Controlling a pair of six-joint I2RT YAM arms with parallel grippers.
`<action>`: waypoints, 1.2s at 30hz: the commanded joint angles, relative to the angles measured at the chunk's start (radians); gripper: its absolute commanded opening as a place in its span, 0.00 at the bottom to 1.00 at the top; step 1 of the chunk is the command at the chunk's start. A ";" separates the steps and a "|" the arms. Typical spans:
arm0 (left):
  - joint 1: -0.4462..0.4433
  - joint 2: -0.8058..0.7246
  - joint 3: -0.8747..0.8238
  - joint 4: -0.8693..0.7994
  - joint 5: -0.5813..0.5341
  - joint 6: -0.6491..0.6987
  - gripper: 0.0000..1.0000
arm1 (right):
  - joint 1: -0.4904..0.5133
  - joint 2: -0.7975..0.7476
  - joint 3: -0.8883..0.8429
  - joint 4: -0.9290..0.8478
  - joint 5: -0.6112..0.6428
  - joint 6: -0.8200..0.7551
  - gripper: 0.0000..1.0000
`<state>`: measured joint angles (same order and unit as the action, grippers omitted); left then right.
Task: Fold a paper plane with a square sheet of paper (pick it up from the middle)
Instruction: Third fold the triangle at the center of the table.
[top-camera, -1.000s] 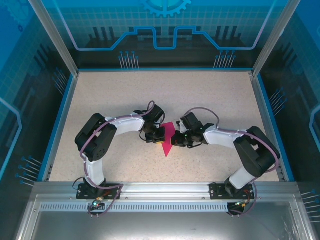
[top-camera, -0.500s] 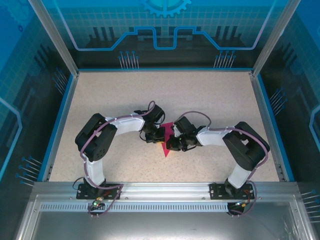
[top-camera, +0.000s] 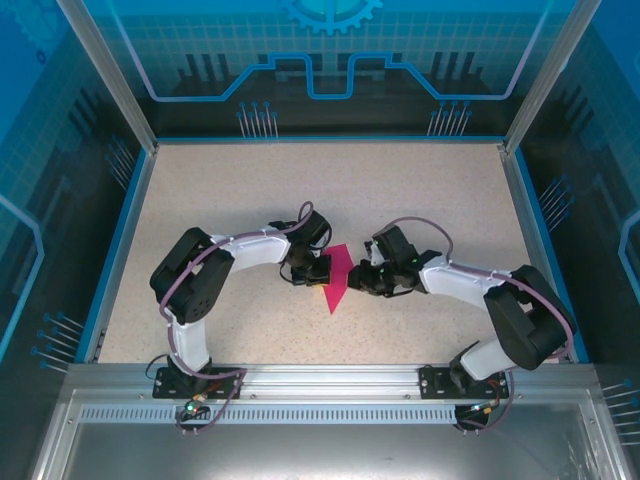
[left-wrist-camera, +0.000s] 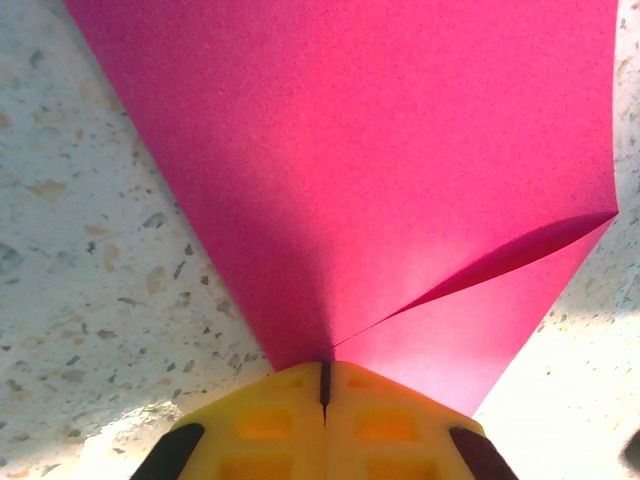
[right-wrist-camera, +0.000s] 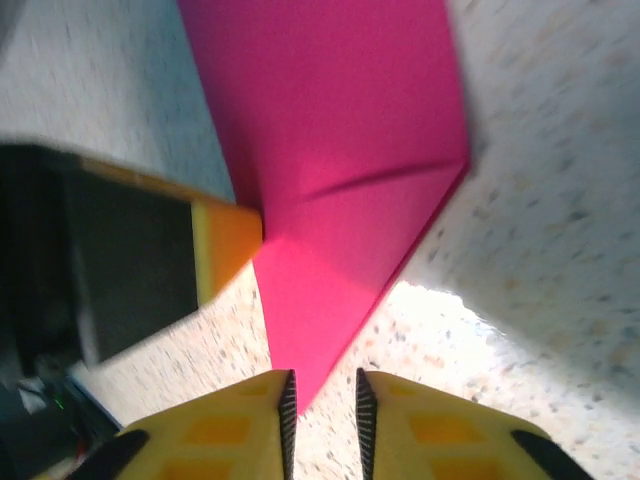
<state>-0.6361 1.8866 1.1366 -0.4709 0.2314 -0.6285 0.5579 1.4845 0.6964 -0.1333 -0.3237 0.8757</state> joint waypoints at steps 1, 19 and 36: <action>0.006 0.040 -0.013 -0.067 -0.138 0.011 0.00 | -0.052 0.014 0.021 -0.028 0.014 0.050 0.36; 0.006 0.051 -0.021 -0.086 -0.165 -0.017 0.00 | -0.074 0.222 0.110 0.058 -0.094 0.030 0.29; 0.006 0.051 -0.013 -0.098 -0.182 -0.018 0.00 | -0.070 0.218 0.054 0.208 -0.225 0.006 0.27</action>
<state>-0.6399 1.8866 1.1439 -0.4824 0.2012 -0.6296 0.4900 1.7168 0.7719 0.0288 -0.4908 0.8974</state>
